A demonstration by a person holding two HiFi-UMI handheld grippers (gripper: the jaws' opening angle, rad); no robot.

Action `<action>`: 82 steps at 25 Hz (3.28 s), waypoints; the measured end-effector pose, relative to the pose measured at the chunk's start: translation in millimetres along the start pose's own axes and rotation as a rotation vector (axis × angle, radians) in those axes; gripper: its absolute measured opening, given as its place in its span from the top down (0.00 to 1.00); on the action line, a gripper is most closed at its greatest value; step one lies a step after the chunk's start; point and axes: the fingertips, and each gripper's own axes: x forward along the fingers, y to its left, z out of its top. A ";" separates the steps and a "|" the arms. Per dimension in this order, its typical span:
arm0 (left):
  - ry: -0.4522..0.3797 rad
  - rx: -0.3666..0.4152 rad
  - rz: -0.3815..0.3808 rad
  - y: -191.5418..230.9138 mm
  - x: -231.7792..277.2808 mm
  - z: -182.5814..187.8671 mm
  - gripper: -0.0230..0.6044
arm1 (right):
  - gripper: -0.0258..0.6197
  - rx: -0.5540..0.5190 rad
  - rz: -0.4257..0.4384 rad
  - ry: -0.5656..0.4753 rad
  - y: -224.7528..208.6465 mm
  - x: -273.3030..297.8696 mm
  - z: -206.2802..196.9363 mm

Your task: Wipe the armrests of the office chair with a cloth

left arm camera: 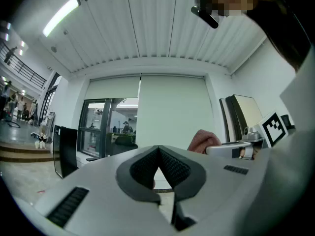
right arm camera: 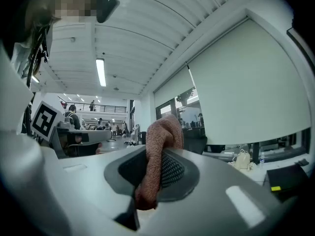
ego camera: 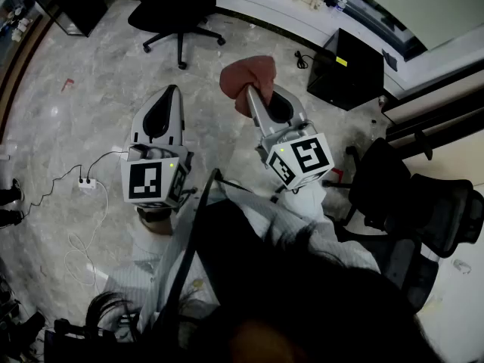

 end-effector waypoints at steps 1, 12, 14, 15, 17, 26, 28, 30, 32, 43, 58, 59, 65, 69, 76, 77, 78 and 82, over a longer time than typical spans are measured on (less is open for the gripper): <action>0.002 0.002 -0.001 -0.2 0.3 0.5 0.96 | 0.90 0.001 0.000 0.001 -0.4 0.0 -0.6; 0.021 0.018 -0.003 -3.7 3.0 -5.2 0.96 | 0.90 0.008 0.016 0.006 0.0 1.5 -3.4; 0.018 0.018 0.002 -2.8 4.4 -4.5 0.96 | 0.90 0.017 0.016 -0.001 -1.1 2.8 -3.2; 0.019 0.016 0.005 -2.5 5.6 -4.3 0.96 | 0.90 0.021 0.017 -0.002 -2.1 3.5 -3.2; 0.030 0.015 0.011 -2.8 7.6 -5.9 0.96 | 0.90 0.027 0.022 0.000 -4.0 3.8 -3.9; 0.066 0.019 0.080 17.8 19.6 -32.3 0.96 | 0.90 0.028 0.081 0.031 -9.9 28.0 -26.9; 0.076 0.020 0.091 28.8 28.2 -39.0 0.96 | 0.90 0.037 0.097 0.049 -14.2 42.2 -36.4; 0.078 0.019 0.102 48.0 38.8 -44.4 0.96 | 0.90 0.041 0.109 0.060 -16.8 65.1 -43.5; 0.089 0.022 0.113 76.4 54.1 -46.2 0.96 | 0.90 0.045 0.119 0.061 -17.0 99.2 -47.8; 0.056 0.104 0.097 319.3 166.5 -10.3 0.96 | 0.90 0.063 0.050 0.041 -11.7 359.2 -43.8; 0.100 0.097 0.033 535.7 419.7 -52.5 0.96 | 0.90 0.102 -0.066 0.086 -129.5 653.1 -86.2; 0.101 0.107 0.019 546.4 442.7 -47.3 0.96 | 0.90 0.096 -0.075 0.083 -142.3 674.6 -82.6; 0.065 0.115 -0.059 585.9 566.1 -17.8 0.96 | 0.90 0.052 -0.113 0.059 -206.0 769.3 -50.8; 0.054 0.105 -0.121 589.9 611.4 -11.6 0.96 | 0.90 0.053 -0.181 0.073 -231.5 779.3 -41.6; 0.067 0.062 -0.327 576.9 702.0 -22.7 0.96 | 0.90 0.105 -0.334 0.228 -272.6 779.8 -82.2; 0.088 0.073 -0.361 573.6 716.2 -29.3 0.96 | 0.90 0.116 -0.345 0.261 -280.1 781.5 -94.1; 0.108 0.089 -0.396 568.8 729.5 -36.1 0.96 | 0.90 0.134 -0.359 0.294 -288.3 781.3 -106.3; 0.172 0.076 -0.490 540.8 780.8 -78.5 0.96 | 0.90 0.202 -0.385 0.399 -342.1 777.7 -169.4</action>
